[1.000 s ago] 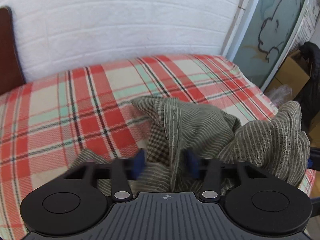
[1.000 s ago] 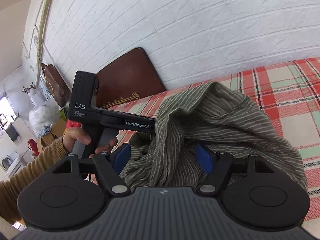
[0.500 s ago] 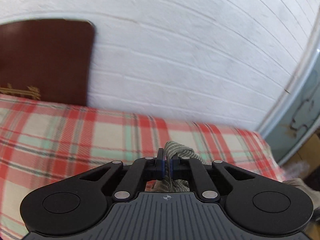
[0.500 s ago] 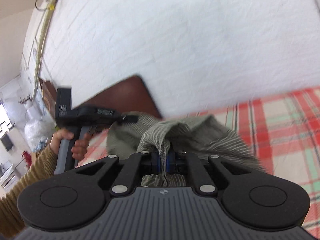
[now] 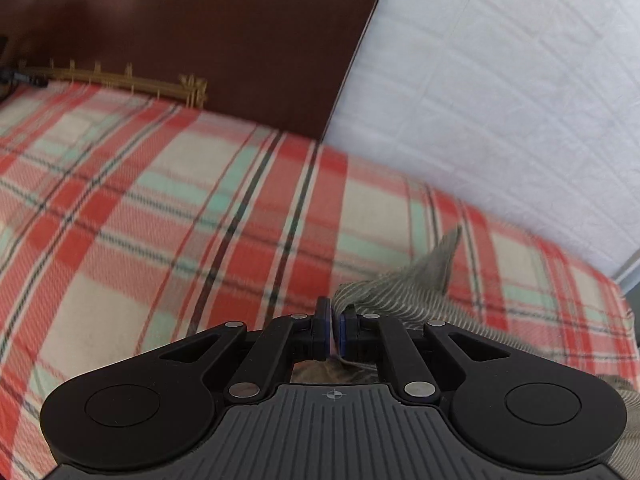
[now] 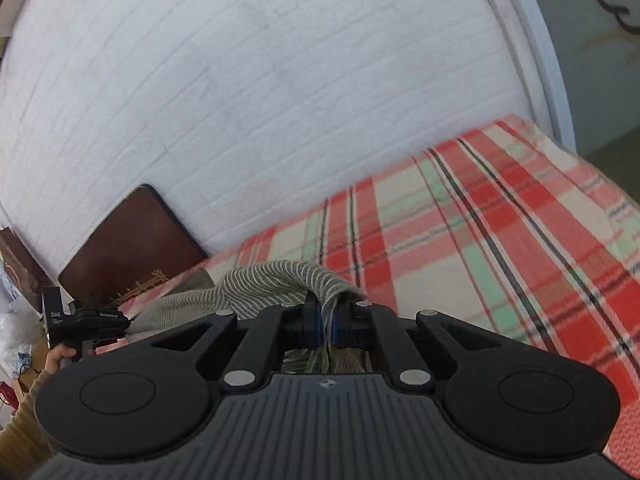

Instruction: Fold clothes

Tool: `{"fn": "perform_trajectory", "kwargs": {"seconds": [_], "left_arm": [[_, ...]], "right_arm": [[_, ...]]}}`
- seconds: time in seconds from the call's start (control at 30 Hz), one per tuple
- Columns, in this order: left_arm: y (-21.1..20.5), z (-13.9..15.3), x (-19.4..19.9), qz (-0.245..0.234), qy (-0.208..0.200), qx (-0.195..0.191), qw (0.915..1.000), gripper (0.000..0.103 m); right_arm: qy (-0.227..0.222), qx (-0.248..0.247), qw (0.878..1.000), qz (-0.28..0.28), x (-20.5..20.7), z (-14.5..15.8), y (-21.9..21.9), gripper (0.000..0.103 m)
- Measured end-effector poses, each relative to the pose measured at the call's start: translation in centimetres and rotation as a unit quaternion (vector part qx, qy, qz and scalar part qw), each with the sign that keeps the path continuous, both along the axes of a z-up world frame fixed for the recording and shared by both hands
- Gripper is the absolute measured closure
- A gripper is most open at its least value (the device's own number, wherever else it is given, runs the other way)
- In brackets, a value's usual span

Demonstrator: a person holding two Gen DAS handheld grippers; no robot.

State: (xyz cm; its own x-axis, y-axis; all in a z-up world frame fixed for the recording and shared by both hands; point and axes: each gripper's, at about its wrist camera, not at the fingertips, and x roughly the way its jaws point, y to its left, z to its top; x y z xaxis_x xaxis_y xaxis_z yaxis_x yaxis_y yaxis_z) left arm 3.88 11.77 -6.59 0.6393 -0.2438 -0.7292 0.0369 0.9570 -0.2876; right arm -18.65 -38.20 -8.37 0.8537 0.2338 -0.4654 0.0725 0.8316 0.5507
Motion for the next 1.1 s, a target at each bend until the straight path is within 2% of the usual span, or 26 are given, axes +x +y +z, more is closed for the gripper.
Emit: {"fn": "perform_trajectory", "kwargs": {"seconds": [0.07,0.13,0.23,0.3,0.4,0.53,0.6,0.7,0.87,0.93,0.97,1.0,1.1], "left_arm": [[0.0,-1.2,-0.4,-0.01,0.018,0.005,0.9998,0.098],[0.1,-2.2,-0.9,-0.021,0.031,0.011,0.9992,0.053],[0.7,-0.9,-2.8,-0.034,0.014,0.037,0.9986,0.042],[0.9,0.6,-4.3,-0.046,-0.003,0.051,0.9976,0.039],[-0.3,3.8,-7.5,-0.091,-0.044,0.044,0.994,0.035],[-2.2,8.0,-11.8,-0.153,-0.1,0.034,0.9826,0.028],[-4.7,9.1,-14.6,-0.208,-0.131,0.033,0.9688,0.026],[-8.1,10.4,-18.6,-0.28,-0.176,0.034,0.9432,0.025],[-12.4,11.0,-23.7,-0.34,-0.246,0.073,0.9048,0.017],[-13.3,11.1,-24.6,-0.36,-0.257,0.071,0.8943,0.017],[-13.7,11.1,-24.9,-0.364,-0.258,0.068,0.8922,0.016],[-13.9,11.0,-24.9,-0.36,-0.258,0.066,0.8943,0.015],[-14.3,10.6,-24.1,-0.341,-0.245,0.049,0.9065,0.014]], "right_arm": [[0.03,0.019,0.999,0.002,0.1,-2.0,0.1,0.097],[0.05,0.033,0.998,0.005,0.2,-3.3,0.4,0.097],[0.05,0.048,0.997,0.018,-0.2,-3.0,0.7,0.097],[0.038,0.061,0.997,0.03,-0.6,-1.8,0.7,0.096],[0.003,0.079,0.995,0.062,-0.8,0.9,1.3,0.095],[-0.038,0.105,0.987,0.118,0.2,4.5,3.1,0.095],[-0.052,0.108,0.982,0.147,1.3,6.1,4.6,0.095],[-0.072,0.111,0.973,0.19,3.0,8.6,6.9,0.095],[-0.085,0.074,0.961,0.253,5.9,12.1,11.3,0.095],[-0.083,0.046,0.959,0.269,6.6,13.3,13.0,0.095],[-0.081,0.035,0.958,0.275,6.9,13.6,13.6,0.095],[-0.078,0.023,0.956,0.281,7.1,13.9,14.3,0.095],[-0.078,0.003,0.951,0.299,7.3,14.7,15.8,0.095]]}}
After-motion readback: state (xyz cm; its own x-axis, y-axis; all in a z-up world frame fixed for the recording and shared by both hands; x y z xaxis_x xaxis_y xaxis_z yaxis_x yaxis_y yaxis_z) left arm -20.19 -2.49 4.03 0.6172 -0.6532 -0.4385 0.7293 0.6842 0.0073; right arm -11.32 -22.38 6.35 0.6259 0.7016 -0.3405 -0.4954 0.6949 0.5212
